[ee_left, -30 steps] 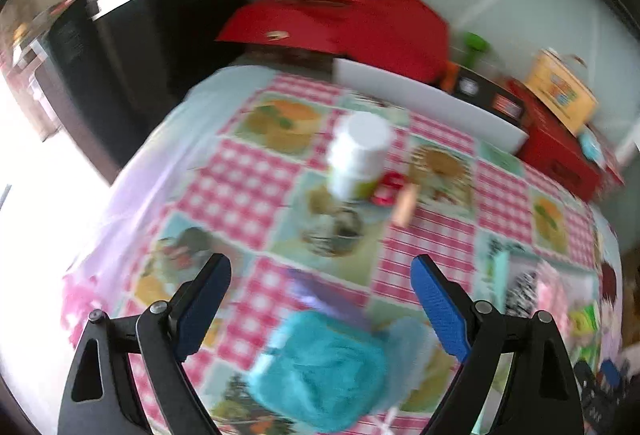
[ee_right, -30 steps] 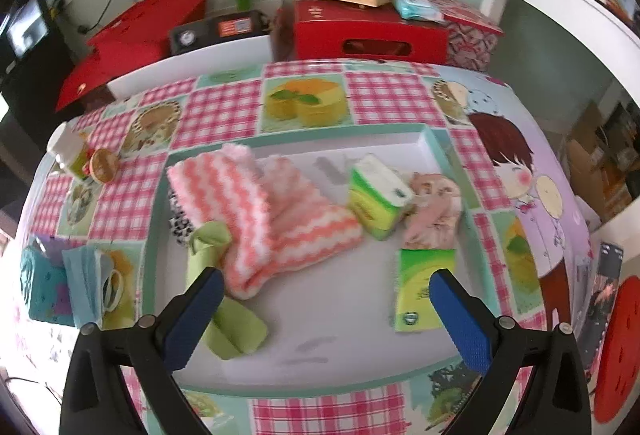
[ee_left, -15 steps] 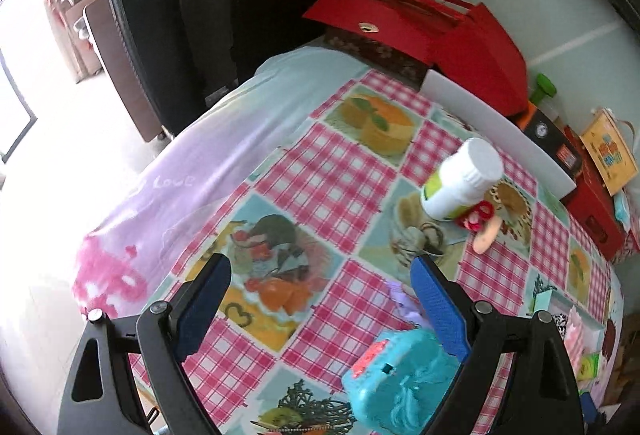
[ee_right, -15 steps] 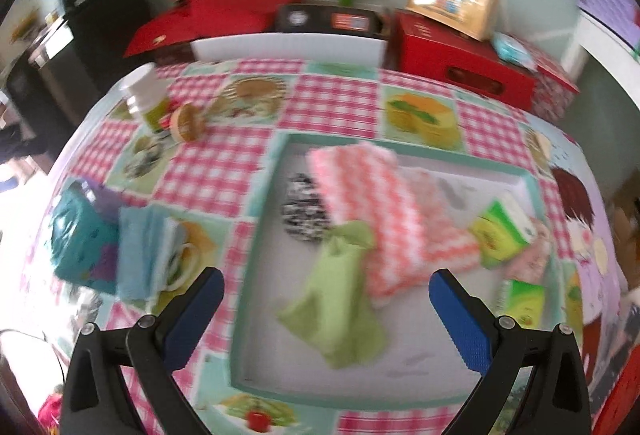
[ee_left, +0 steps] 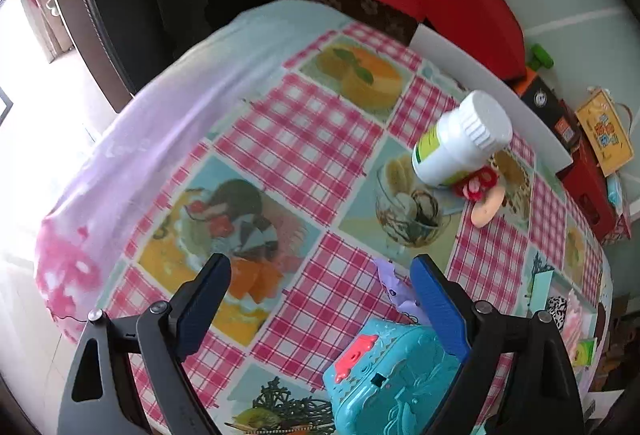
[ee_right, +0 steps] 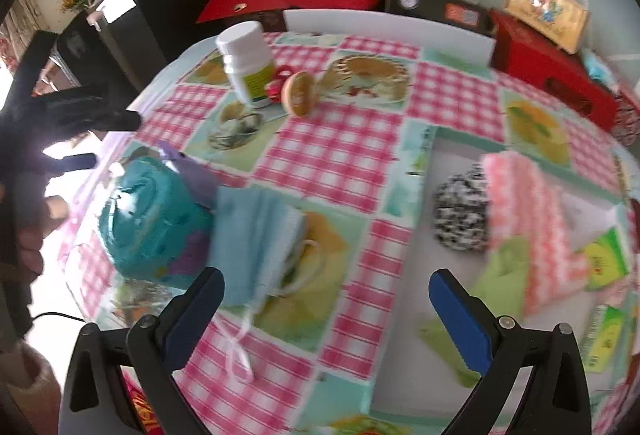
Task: Organize soft objects
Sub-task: 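Move both tools back toward the teal bag and blue masks, then close the right tool on the blue masks while the left tool reaches the purple packet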
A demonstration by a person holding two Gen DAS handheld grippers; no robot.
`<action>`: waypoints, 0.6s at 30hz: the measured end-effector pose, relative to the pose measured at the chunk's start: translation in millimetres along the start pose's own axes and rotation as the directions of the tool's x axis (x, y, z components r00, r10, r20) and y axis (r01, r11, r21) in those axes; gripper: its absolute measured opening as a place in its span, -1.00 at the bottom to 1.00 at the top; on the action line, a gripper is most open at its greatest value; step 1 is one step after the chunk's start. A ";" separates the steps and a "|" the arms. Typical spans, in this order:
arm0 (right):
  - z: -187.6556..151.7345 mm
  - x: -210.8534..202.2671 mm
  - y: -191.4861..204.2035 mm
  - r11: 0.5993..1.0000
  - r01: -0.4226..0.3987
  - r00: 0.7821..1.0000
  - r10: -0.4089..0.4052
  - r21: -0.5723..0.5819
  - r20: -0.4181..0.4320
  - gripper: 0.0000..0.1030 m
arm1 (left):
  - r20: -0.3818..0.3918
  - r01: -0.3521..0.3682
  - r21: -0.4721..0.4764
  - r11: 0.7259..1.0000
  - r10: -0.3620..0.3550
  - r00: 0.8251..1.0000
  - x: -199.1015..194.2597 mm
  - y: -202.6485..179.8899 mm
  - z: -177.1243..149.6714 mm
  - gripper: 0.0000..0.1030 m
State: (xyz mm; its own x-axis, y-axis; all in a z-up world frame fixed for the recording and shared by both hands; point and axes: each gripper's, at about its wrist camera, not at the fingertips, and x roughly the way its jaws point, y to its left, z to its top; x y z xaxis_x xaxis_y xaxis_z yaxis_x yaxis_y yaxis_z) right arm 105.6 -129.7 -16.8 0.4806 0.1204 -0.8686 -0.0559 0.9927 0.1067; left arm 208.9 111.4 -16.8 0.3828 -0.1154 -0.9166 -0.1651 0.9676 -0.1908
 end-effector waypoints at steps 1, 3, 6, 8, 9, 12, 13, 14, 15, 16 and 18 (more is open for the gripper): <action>1.4 3.1 2.6 1.000 0.001 1.000 -0.001 -0.004 -0.005 1.00 | -0.007 0.003 -0.001 1.000 -0.003 1.000 2.5 -0.3 -0.2 0.77; 3.1 8.6 8.0 1.000 0.000 1.000 0.000 -0.017 -0.012 1.00 | -0.025 0.011 -0.002 1.000 -0.011 1.000 8.3 -0.9 -0.5 0.77; 4.4 15.7 14.0 0.999 -0.010 1.000 0.009 -0.032 -0.023 1.00 | -0.046 0.023 -0.005 1.000 -0.023 0.999 14.5 -1.9 -0.7 0.77; 4.2 19.9 18.0 0.999 -0.016 1.000 0.014 -0.048 -0.027 1.00 | -0.051 0.027 -0.005 1.000 -0.028 0.998 16.1 -2.9 0.4 0.77; 4.6 21.5 19.8 0.998 -0.013 1.000 0.011 -0.056 -0.028 1.00 | -0.051 0.028 -0.006 1.000 -0.029 0.998 16.4 -3.5 0.7 0.77; 5.8 26.7 24.9 0.997 0.000 1.000 -0.002 -0.082 -0.026 1.00 | -0.051 0.031 -0.007 0.999 -0.031 0.998 16.3 -3.8 0.8 0.77; 6.2 29.4 26.2 0.996 0.000 1.000 -0.003 -0.088 -0.028 1.00 | -0.050 0.031 -0.007 0.999 -0.031 0.998 16.0 -3.8 0.7 0.77; 6.4 31.0 26.7 0.996 -0.001 1.000 -0.002 -0.091 -0.031 1.00 | -0.050 0.031 -0.008 0.999 -0.031 0.998 16.2 -3.7 0.8 0.77; 6.5 33.5 27.2 0.996 -0.002 0.999 -0.001 -0.092 -0.036 1.00 | -0.050 0.031 -0.009 0.999 -0.031 0.998 16.2 -3.6 0.6 0.77; 6.5 34.6 28.4 0.996 -0.002 0.999 -0.002 -0.094 -0.039 1.00 | -0.051 0.030 -0.010 0.999 -0.031 0.998 16.4 -3.4 0.5 0.77; 6.3 38.0 30.9 0.994 0.002 0.999 -0.006 -0.108 -0.042 1.00 | -0.054 0.029 -0.011 1.000 -0.030 0.998 17.4 -3.2 0.6 0.77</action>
State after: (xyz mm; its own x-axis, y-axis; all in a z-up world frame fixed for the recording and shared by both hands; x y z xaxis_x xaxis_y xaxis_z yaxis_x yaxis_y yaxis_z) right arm 127.6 -94.5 -43.4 0.4440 0.1141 -0.8887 -0.1493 0.9874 0.0521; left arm 216.6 106.4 -32.0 0.3383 -0.1558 -0.9280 -0.1637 0.9614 -0.2211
